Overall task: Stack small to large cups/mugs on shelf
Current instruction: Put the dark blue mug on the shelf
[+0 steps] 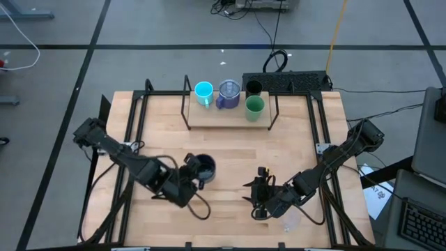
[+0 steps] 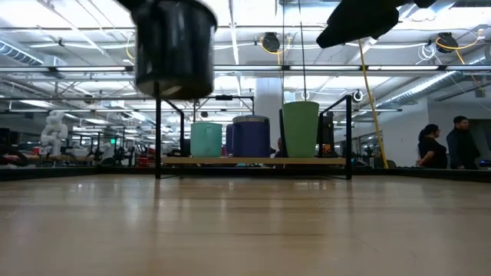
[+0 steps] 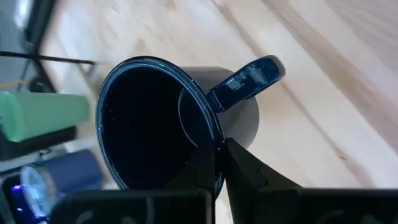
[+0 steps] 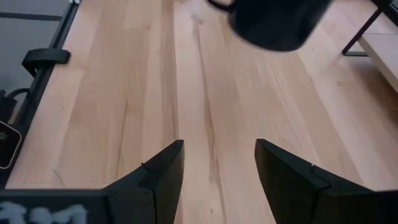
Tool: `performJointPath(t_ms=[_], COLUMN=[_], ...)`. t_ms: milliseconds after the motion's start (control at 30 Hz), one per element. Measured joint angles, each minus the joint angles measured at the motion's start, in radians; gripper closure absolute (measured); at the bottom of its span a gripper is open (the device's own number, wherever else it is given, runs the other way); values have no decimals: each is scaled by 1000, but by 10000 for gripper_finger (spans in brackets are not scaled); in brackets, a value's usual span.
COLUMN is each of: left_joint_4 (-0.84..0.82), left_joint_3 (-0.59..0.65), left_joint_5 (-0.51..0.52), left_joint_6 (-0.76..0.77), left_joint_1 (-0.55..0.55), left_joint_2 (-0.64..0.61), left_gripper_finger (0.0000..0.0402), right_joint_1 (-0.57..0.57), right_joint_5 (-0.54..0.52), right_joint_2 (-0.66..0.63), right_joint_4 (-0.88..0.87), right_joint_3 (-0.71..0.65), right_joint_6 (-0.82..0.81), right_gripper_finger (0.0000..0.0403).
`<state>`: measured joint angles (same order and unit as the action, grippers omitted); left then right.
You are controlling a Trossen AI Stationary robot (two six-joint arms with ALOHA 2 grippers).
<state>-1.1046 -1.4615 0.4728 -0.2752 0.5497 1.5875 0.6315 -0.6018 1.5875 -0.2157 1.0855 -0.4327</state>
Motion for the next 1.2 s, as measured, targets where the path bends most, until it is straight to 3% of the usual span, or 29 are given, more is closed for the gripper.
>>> performJointPath(t_ms=[400,867,1200], left_joint_4=[10,117,246], left_joint_3=[-164,-181,-181], left_joint_5=[0,-41,-164], left_joint_6=[-264,-583,-829], left_joint_1=[-105,-264,-386], left_joint_2=[0,0,0], left_gripper_finger=[389,389,387], right_joint_1=[0,2,5], right_joint_5=[-21,-34,-34], right_joint_2=[0,0,0], right_joint_4=[-7,-2,2], right_joint_3=[0,0,0], right_joint_6=[0,-27,-27], right_gripper_finger=[216,216,216])
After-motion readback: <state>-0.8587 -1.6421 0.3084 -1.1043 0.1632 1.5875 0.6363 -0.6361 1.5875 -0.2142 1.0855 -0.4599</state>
